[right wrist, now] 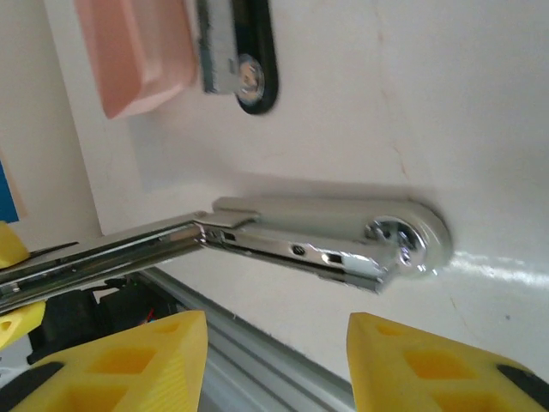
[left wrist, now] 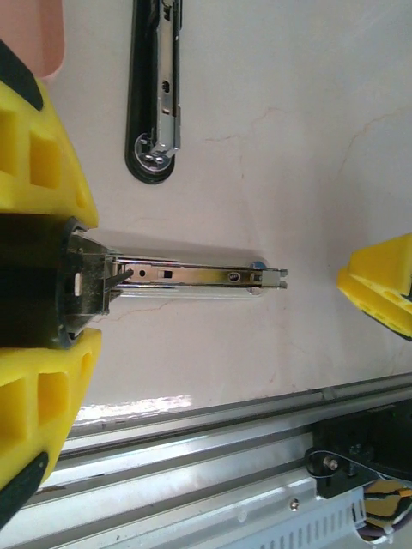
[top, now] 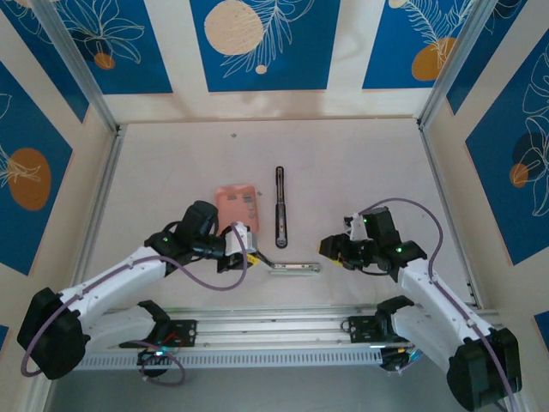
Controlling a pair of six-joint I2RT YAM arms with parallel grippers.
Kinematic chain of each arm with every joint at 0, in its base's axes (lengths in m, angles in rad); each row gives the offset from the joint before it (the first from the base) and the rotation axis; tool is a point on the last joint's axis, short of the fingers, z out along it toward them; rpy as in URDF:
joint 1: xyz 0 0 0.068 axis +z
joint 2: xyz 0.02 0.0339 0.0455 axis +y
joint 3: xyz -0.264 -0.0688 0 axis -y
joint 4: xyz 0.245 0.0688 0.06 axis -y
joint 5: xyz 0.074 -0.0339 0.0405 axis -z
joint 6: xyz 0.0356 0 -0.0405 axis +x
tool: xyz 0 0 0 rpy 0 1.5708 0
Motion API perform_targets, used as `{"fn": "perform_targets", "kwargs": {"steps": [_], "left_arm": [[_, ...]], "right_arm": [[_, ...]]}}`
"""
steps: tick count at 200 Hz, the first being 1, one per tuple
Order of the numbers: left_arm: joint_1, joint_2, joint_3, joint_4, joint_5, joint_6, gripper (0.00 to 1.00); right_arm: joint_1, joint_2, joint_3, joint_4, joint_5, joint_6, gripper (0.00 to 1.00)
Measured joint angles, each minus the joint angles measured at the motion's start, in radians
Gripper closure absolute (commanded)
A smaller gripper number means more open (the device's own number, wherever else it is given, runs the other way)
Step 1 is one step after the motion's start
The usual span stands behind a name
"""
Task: Load the staples into the stapler
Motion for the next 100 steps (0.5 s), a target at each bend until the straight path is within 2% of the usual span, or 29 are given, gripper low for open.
{"fn": "perform_targets", "kwargs": {"steps": [67, 100], "left_arm": [[0.000, 0.002, 0.005, -0.045, -0.019, 0.033, 0.81], [0.000, 0.005, 0.010, -0.049, -0.019, 0.040, 0.81]], "right_arm": [[-0.005, 0.135, -0.011, 0.024, -0.053, -0.002, 0.64], [-0.004, 0.186, -0.012, 0.064, -0.058, -0.004, 0.65]]}}
